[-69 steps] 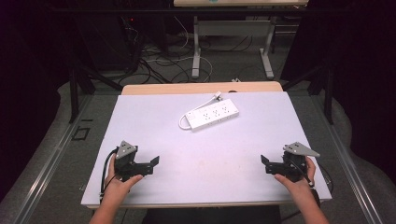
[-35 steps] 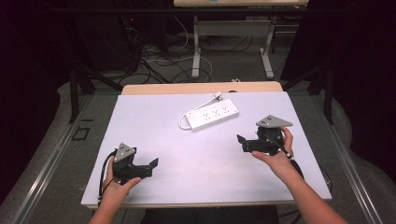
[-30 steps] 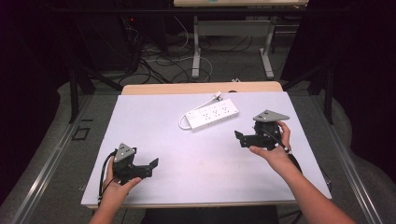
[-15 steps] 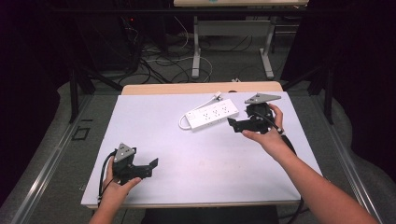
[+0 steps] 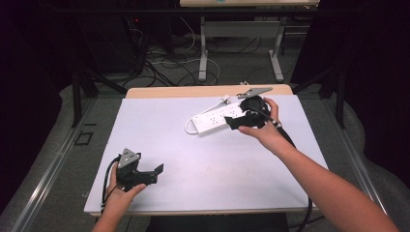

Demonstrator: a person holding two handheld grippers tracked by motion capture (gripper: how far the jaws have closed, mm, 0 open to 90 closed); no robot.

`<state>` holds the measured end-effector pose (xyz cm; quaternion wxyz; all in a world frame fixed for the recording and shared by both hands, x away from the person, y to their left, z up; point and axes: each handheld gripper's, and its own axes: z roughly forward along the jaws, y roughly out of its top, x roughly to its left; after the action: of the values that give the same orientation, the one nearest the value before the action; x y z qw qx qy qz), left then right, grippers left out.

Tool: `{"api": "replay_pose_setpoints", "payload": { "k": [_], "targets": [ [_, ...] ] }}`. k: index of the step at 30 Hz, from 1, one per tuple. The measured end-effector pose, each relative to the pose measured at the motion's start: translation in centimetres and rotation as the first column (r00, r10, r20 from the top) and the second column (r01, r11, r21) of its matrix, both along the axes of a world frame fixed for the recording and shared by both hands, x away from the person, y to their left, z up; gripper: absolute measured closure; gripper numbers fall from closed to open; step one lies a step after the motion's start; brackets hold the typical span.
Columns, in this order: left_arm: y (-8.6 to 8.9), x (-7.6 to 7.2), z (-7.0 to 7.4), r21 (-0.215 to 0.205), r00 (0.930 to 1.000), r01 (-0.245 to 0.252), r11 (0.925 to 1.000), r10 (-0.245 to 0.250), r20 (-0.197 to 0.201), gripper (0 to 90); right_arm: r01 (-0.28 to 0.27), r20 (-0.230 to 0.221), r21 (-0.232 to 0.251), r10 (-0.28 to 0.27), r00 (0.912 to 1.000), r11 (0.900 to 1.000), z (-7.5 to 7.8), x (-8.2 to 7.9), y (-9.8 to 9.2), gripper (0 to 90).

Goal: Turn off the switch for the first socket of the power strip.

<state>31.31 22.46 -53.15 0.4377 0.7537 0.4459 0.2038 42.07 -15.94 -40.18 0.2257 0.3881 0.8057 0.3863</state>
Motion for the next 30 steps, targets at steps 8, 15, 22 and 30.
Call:
{"api": "replay_pose_setpoints", "payload": {
  "k": [8,15,22,30],
  "targets": [
    [0.1,0.0,0.0,0.007,1.0,0.002,1.0,-0.002,0.001,0.7,-0.009,-0.032,-0.035,0.008,0.9995,0.999,0.3,1.6,1.7,15.4],
    [-0.1,-0.1,-0.1,0.002,1.0,0.001,1.0,-0.001,-0.003,0.7,-0.022,-0.062,-0.04,0.02,0.9979,0.999,0.8,2.6,3.3,16.1],
    [-0.1,-0.1,0.0,0.014,1.0,0.005,0.9999,-0.005,-0.001,0.6,-0.022,-0.078,-0.053,0.018,0.9968,0.998,0.7,4.1,4.6,17.8],
    [0.0,0.0,-0.1,0.011,1.0,0.006,0.9999,-0.006,-0.002,0.6,0.006,-0.095,-0.057,-0.012,0.9954,0.998,0.4,6.0,5.4,19.9]
  ]
}}
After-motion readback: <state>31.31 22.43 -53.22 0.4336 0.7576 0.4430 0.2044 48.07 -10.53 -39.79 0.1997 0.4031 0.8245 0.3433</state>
